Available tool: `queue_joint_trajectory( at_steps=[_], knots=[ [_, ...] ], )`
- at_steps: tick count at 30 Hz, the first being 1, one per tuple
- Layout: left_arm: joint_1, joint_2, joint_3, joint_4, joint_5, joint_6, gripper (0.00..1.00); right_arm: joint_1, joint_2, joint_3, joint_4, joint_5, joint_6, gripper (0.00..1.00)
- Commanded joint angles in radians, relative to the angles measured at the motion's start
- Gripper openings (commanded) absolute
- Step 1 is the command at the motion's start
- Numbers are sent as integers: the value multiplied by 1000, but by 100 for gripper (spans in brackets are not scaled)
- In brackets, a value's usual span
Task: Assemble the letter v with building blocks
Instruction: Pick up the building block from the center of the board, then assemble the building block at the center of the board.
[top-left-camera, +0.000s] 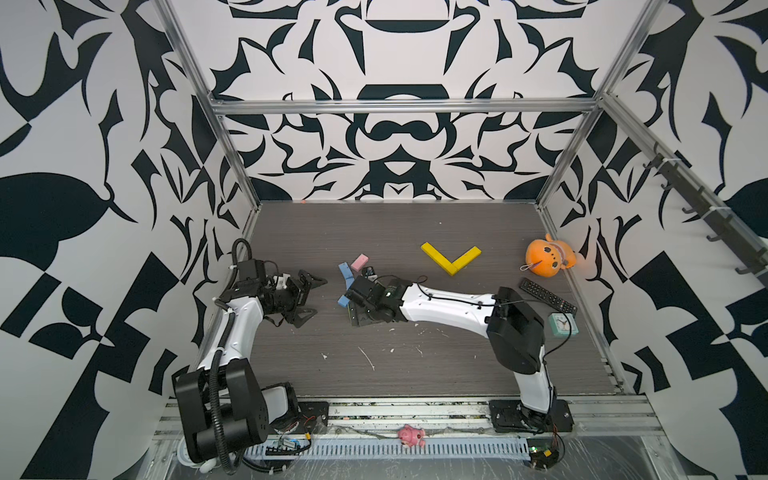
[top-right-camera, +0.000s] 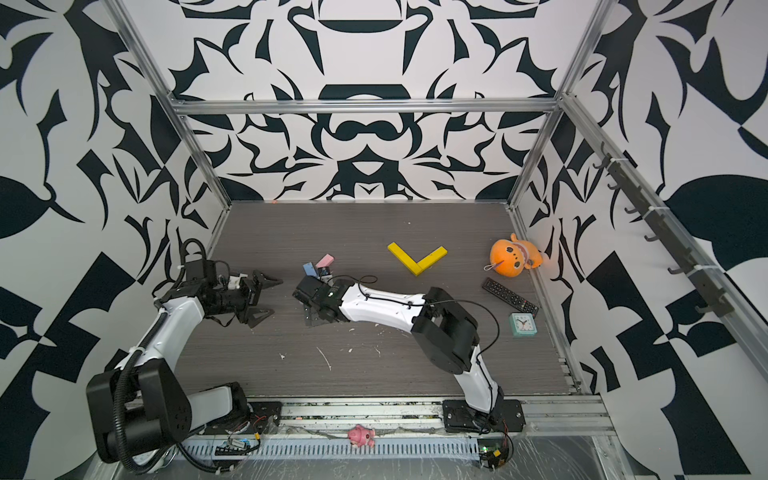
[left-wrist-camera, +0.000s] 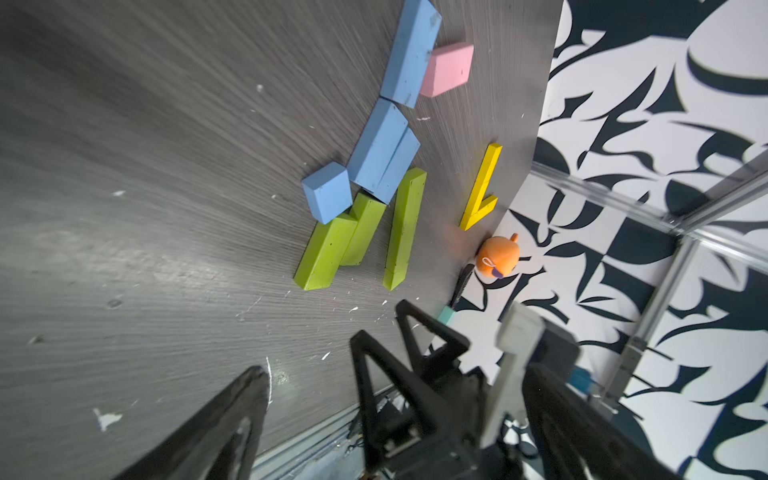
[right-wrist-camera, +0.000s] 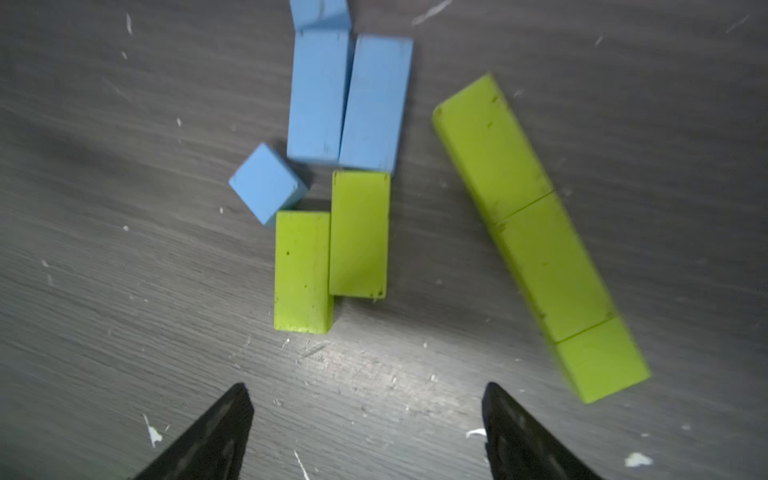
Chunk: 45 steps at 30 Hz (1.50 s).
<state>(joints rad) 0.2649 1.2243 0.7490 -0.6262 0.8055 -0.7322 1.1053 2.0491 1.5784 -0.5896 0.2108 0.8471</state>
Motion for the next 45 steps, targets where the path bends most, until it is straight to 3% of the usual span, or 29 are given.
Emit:
queue_joint_trajectory(
  at_steps=[1,6,20,25,28,30,32,37,41,45],
  knots=[
    [33,-30,-27,60,63,-32,99,21,15,37,-30,41,120,84],
    [35,-81,-61,82,20,-27,100,46,90,85,-38,28,152,75],
    [72,-70,-127,108,61,2,99,45,317,354,-148,71,140,69],
    [74,-82,-132,101,58,13,99,50,385,451,-251,156,143,52],
    [74,-90,-136,100,61,12,99,50,377,458,-260,183,132,37],
    [74,-101,-142,106,74,-1,99,51,353,469,-266,195,103,23],
    [74,-124,-156,132,96,-28,99,50,312,485,-280,207,72,16],
    [64,-195,-186,191,128,-94,99,44,106,444,-322,243,21,15],
    [-26,-226,-177,264,104,-155,99,-22,-114,228,-308,264,65,16],
    [-192,-221,-146,328,14,-211,99,-168,-304,-80,-197,185,177,17]
  ],
)
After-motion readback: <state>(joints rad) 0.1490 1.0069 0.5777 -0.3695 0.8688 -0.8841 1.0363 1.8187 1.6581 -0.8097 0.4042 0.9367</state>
